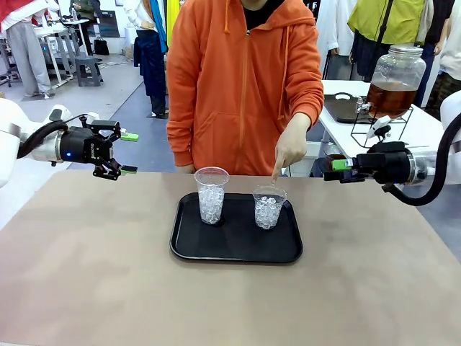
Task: Pour the drink into the iced cup.
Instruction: Pick up the iced cup indicated by the human and present it to them.
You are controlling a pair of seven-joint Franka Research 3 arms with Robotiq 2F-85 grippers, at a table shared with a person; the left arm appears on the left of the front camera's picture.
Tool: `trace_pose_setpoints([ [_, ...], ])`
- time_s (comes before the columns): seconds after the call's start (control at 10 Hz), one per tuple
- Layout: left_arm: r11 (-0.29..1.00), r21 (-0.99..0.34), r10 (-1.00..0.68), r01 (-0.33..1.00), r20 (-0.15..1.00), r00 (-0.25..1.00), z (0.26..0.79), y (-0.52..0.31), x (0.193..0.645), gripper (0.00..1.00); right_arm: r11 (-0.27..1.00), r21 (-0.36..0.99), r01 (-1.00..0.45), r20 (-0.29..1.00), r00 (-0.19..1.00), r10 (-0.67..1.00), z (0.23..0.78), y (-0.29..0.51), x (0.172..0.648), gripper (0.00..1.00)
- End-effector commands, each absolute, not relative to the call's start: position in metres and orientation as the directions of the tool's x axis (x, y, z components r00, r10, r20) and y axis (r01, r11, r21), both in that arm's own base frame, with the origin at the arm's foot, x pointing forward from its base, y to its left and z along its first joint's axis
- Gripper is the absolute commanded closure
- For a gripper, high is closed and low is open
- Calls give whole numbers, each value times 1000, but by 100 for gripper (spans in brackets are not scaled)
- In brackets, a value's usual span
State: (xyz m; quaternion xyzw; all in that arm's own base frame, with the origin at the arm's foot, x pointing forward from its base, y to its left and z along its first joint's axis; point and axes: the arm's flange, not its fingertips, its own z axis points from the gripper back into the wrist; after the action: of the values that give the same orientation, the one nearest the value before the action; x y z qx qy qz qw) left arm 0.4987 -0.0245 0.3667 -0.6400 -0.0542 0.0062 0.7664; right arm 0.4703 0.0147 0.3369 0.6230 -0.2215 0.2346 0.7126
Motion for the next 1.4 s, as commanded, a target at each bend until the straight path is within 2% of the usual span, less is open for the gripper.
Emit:
trace_pose_setpoints([
  [0.0, 187, -981, 79, 52, 68, 995, 368, -24, 498, 0, 115, 787, -606, 605, 795, 46, 341, 14, 474, 0],
  [0.4, 187, -981, 79, 52, 68, 995, 368, -24, 498, 0, 115, 785, -609, 607, 793, 55, 337, 14, 471, 0],
  [0.6, 187, -981, 79, 52, 68, 995, 368, -24, 498, 0, 135, 613, -779, 776, 625, 80, 319, 20, 478, 0],
  [0.8, 187, -981, 79, 52, 68, 995, 368, -24, 498, 0, 67, 431, -900, 894, 436, 104, 307, 23, 477, 0],
  [1.0, 187, -981, 79, 52, 68, 995, 368, -24, 498, 0, 99, 268, -958, 955, 277, 101, 301, 30, 471, 0],
  [1.2, 187, -981, 79, 52, 68, 995, 368, -24, 498, 0, 69, 170, -983, 976, 178, 126, 296, 36, 469, 0],
  [1.3, 187, -981, 79, 52, 68, 995, 368, -24, 498, 0, 102, 132, -986, 980, 145, 136, 295, 40, 468, 0],
])
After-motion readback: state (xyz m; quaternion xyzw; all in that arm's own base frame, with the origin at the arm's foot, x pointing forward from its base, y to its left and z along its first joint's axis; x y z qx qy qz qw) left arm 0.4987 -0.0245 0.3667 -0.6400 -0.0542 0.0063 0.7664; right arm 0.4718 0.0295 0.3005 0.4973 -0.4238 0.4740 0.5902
